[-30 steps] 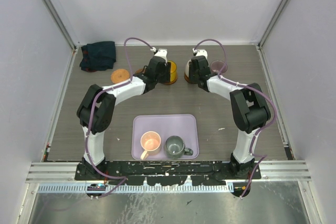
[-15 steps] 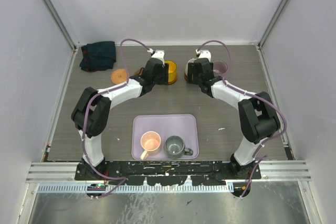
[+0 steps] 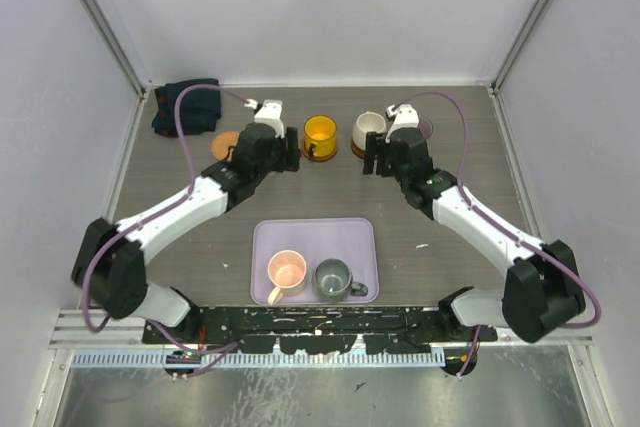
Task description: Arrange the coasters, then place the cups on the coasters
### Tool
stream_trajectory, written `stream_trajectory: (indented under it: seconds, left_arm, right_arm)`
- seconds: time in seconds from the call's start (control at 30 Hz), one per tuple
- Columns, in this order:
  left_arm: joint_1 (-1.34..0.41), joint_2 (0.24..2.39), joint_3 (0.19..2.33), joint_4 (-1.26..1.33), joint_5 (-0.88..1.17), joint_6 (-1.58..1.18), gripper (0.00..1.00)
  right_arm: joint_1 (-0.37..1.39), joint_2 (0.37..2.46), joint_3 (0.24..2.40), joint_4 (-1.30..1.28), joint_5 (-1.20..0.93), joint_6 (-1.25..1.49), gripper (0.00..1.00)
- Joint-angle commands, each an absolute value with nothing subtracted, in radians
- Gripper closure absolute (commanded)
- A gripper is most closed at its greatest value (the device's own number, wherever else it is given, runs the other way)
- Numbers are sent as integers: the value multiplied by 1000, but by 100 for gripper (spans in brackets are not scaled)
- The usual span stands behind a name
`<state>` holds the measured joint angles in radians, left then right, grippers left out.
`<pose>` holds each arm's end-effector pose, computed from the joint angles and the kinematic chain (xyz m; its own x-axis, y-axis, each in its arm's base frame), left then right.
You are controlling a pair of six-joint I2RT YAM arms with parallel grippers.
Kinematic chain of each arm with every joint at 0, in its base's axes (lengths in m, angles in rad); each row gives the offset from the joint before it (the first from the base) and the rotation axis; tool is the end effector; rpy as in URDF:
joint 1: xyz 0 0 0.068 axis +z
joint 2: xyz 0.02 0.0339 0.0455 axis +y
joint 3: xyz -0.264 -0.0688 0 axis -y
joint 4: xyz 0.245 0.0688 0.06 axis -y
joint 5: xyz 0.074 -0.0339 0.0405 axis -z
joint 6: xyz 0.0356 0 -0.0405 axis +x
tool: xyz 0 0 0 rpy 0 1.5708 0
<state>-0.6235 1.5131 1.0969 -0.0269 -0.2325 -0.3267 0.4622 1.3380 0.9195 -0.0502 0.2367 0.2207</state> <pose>0.2900 -0.1984 0.2863 -0.4578 -0.0554 -0.8873 0.2664 0.9437 -0.1964 0.2760 0.1282 0.2766 -0.4484 0.0144 -0.8937 -0.1517 0.9841 0.0919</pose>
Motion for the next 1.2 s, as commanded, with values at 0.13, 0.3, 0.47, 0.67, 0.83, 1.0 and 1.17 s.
stream_trajectory:
  seconds: [0.13,0.3,0.47,0.67,0.83,1.0,1.17]
  left_arm:
    - [-766,1089,823,-313,-319,-428,71]
    - [-849,879,756,-485,-316,-516,57]
    - [-856,719,720,-568,-230,-573,57]
    - [-865,671,693,-596,-136,-614,57]
    - [-890,680,659,-607,-97,-638,56]
    - [-946,675,647,-618,-55,-661,49]
    - [-1019,662,669,-659,-49,-689,46]
  right_arm:
    - [685,1133,854,-326,267,214,26]
    - [807,1101,882,-460,306,225,26]
    - [844,1053,903,-535,199,228,25]
    - [871,1004,900,-610,-28,208,24]
    - [904,962,898,-637,-197,204,24]
    - [933,960,921,-700,-183,237,23]
    - [972,976,958,-791,-190,267,23]
